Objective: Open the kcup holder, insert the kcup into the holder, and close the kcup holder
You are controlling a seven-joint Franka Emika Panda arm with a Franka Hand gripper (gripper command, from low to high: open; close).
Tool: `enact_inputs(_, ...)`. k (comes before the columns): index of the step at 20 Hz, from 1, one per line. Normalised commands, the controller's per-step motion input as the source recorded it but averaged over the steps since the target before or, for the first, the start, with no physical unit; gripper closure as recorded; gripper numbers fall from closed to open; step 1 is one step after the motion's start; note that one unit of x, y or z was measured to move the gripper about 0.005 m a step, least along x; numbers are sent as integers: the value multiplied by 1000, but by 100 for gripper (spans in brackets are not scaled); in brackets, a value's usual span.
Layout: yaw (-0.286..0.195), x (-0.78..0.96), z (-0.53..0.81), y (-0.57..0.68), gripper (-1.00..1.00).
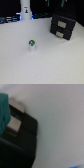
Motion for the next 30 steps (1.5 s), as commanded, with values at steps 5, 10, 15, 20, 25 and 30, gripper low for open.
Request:
enact_inputs(5, -160, -98, -14, 670, -100)
enact_inputs(10, -145, -17, -128, 548, -100)
enact_inputs(15, -140, 0, -229, 523, -100)
enact_inputs(20, -129, -1, -258, 493, -100)
enact_inputs(25, -111, -7, -293, 420, -100)
enact_inputs(30, -95, -1, -325, 336, -100)
